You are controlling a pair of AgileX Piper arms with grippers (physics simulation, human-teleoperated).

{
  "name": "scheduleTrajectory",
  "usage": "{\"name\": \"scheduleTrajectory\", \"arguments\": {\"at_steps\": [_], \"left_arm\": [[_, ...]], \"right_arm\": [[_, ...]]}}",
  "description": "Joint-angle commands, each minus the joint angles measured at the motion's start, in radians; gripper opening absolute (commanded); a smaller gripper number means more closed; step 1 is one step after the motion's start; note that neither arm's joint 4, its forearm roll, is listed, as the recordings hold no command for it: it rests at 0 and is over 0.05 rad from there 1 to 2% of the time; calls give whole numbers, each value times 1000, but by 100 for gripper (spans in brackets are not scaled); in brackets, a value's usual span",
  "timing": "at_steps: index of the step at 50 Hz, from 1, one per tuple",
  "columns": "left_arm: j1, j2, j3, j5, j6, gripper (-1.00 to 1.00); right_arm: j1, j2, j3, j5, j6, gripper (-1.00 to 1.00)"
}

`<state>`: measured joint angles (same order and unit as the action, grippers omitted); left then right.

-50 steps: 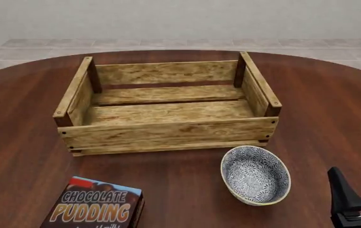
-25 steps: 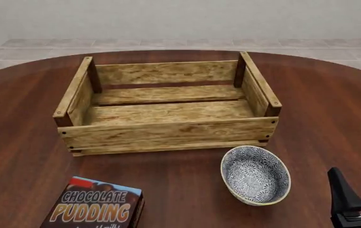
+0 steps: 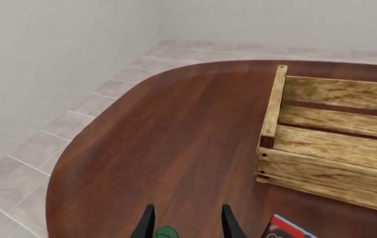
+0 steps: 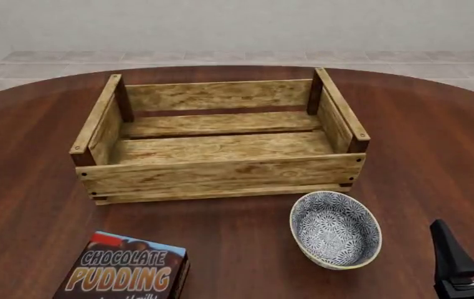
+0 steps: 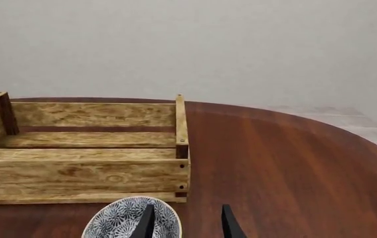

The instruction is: Pick up the salad dressing and put it in the tray.

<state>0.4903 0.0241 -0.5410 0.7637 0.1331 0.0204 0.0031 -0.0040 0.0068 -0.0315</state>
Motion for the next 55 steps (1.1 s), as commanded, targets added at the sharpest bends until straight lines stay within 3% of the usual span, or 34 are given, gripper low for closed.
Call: {"name": "scheduleTrajectory", "arguments": {"at_steps": [1, 24, 55], "left_arm": [[24, -15, 5, 23, -2, 100], [67, -23, 40, 30, 0, 100], [147, -23, 181, -65, -8, 100]], "right_arm": [[-1, 0, -1, 3, 2, 100], [-2, 2, -1, 5, 7, 100], [-2, 20, 1, -2, 5, 100]]}}
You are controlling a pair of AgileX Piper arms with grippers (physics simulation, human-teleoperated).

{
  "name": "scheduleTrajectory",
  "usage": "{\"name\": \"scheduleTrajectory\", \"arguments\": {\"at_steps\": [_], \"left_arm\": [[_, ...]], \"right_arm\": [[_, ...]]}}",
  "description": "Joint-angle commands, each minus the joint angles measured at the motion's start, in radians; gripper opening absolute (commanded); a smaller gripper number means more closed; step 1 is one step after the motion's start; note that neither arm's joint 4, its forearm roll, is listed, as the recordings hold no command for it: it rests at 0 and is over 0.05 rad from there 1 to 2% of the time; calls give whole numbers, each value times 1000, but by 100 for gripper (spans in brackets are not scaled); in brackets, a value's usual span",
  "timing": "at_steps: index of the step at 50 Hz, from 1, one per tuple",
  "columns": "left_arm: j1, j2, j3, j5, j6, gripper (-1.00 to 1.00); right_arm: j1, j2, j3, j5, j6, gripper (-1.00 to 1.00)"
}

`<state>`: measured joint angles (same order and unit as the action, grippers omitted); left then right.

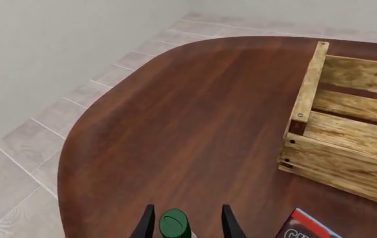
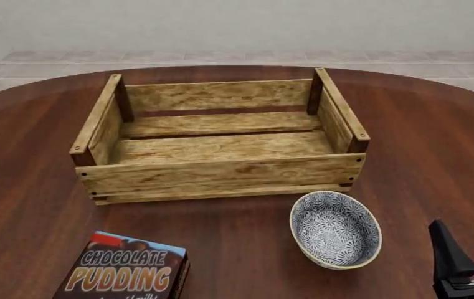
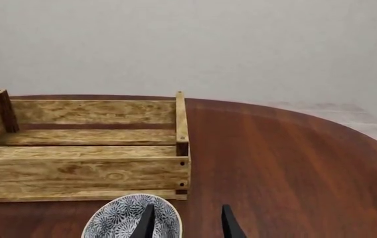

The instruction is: Pick up the salad dressing and put it in the tray.

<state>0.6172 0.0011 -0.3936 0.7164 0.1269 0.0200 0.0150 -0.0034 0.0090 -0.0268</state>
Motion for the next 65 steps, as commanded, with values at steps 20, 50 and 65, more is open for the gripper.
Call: {"name": "scheduleTrajectory", "arguments": {"at_steps": [20, 50, 65], "left_arm": [[53, 1, 72, -30, 3, 100], [102, 28, 146, -106, 2, 100], [112, 62, 172, -163, -6, 100]], "right_arm": [[-2, 24, 2, -16, 2, 100], [-2, 20, 1, -8, -4, 100], [-6, 21, 1, -8, -6, 100]]}}
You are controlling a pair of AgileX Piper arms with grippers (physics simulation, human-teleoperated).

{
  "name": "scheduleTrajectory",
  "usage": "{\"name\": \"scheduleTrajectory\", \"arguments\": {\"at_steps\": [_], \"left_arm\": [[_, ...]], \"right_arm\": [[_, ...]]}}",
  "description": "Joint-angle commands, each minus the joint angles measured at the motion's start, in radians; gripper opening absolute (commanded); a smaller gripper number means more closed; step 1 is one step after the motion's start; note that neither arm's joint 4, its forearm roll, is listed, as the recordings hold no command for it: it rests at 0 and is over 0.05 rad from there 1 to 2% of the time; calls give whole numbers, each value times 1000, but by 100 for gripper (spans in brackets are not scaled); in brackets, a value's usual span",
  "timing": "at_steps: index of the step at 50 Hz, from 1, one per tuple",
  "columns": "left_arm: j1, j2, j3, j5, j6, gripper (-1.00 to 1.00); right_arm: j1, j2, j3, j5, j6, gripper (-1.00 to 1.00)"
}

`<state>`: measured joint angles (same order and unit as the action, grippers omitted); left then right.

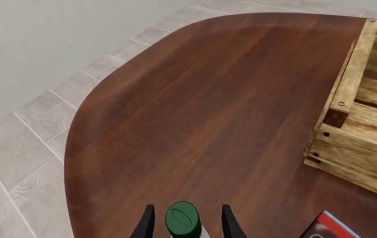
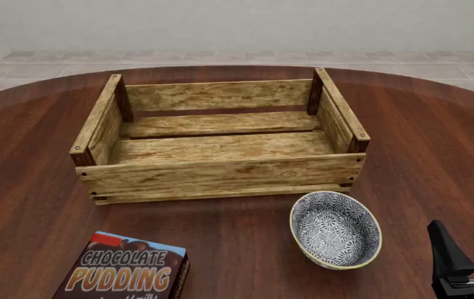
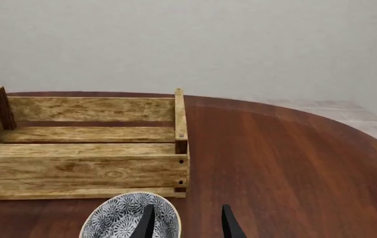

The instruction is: Pick up the salad dressing and put it in the tray.

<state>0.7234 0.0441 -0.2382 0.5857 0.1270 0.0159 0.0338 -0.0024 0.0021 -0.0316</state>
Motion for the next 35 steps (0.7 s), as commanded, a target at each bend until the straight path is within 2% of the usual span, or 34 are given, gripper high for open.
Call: {"name": "scheduleTrajectory", "arguments": {"at_steps": [1, 19, 35], "left_arm": [[6, 22, 20, -39, -6, 100], [0, 76, 79, -120, -25, 100], [30, 138, 131, -205, -2, 100]], "right_arm": [[-2, 3, 0, -2, -1, 100], [-6, 6, 0, -3, 1, 100], [-7, 1, 0, 1, 5, 100]]}}
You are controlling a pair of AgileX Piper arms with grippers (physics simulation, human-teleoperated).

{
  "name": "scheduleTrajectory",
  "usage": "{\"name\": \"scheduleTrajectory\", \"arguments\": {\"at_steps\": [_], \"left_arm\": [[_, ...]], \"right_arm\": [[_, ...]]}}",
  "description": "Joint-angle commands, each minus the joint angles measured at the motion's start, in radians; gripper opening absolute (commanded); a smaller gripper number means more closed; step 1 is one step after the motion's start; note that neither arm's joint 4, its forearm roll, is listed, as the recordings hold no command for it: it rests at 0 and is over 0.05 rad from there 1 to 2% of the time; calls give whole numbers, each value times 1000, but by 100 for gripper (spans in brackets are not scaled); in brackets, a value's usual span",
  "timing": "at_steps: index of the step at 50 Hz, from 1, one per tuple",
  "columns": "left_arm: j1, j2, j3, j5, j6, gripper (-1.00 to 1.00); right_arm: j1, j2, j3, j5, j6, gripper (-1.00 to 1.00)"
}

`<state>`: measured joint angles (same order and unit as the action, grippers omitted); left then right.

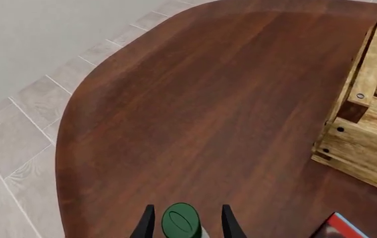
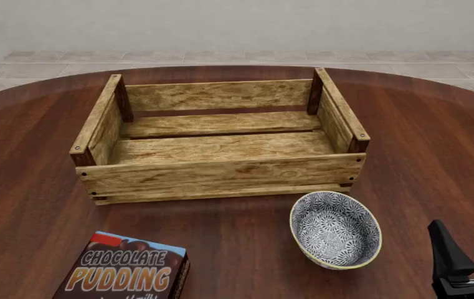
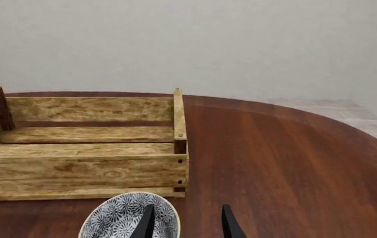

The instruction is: Pick up the salad dressing and put it in the tray.

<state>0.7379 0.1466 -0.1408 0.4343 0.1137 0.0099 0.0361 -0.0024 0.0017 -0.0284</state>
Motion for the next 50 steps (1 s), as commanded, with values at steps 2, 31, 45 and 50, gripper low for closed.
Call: {"name": "scheduleTrajectory", "arguments": {"at_steps": [2, 31, 45, 50], "left_arm": [[19, 39, 38, -63, 15, 100], [18, 60, 92, -92, 38, 100], [36, 91, 93, -114, 40, 100], [39, 103, 95, -124, 38, 100]], "right_arm": [[0, -2, 0, 1, 2, 100], [-3, -1, 1, 0, 4, 100], [-2, -1, -1, 2, 3, 100], [-2, -3, 0, 3, 3, 100]]}}
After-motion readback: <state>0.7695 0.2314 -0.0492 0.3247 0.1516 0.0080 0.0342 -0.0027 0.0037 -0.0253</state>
